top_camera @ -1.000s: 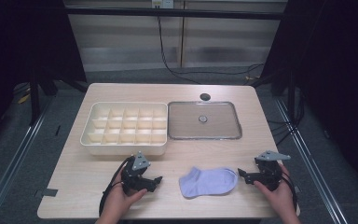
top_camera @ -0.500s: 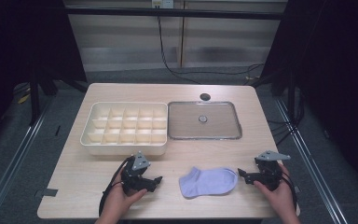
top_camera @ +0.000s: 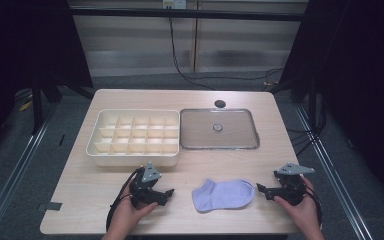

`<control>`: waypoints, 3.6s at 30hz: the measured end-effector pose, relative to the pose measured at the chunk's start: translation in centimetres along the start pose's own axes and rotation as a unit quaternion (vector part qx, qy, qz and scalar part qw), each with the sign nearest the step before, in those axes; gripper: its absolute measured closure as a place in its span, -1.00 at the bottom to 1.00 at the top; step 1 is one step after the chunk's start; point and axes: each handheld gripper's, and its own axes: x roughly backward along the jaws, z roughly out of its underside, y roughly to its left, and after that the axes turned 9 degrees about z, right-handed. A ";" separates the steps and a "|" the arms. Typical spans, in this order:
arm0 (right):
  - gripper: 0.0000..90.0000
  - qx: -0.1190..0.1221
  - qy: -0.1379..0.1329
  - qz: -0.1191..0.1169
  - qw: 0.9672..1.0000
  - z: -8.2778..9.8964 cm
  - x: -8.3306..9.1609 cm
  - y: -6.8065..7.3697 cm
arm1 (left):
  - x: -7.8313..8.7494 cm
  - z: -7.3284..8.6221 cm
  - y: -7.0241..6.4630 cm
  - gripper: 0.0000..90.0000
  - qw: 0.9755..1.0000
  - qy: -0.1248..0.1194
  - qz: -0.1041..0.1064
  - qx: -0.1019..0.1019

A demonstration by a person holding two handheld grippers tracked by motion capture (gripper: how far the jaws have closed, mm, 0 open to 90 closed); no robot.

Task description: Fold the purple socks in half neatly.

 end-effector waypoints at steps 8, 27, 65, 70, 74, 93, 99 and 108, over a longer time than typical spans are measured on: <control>-0.66 0.007 -0.008 -0.026 1.000 -0.1 1.2 0.4 | 0.0 -0.3 -0.1 -0.63 1.000 0.012 -0.007 0.005; 0.08 0.047 -0.001 -0.076 0.996 0.9 3.0 1.8 | -0.7 -3.5 -2.3 -0.46 0.998 0.038 0.053 0.020; 1.00 0.071 0.002 -0.117 0.991 1.4 3.2 3.7 | -3.7 -6.5 -4.0 0.16 0.985 0.101 0.123 0.072; 1.00 0.067 0.005 -0.122 0.990 1.3 3.0 3.8 | -3.9 -6.7 -4.3 0.26 0.982 0.109 0.137 0.073; 1.00 0.070 0.003 -0.122 0.990 1.2 2.9 3.8 | -4.2 -6.7 -4.4 0.30 0.981 0.116 0.134 0.077; 0.99 0.061 0.005 -0.126 0.990 1.2 2.8 3.7 | -5.1 -7.6 -5.0 0.68 0.975 0.139 0.147 0.091; 0.99 0.059 0.005 -0.125 0.990 1.2 2.8 3.7 | -5.3 -7.7 -4.9 0.76 0.972 0.144 0.155 0.104; 0.98 0.057 0.004 -0.128 0.990 1.2 2.8 3.6 | -4.8 -7.8 -4.1 0.77 0.965 0.135 0.183 0.129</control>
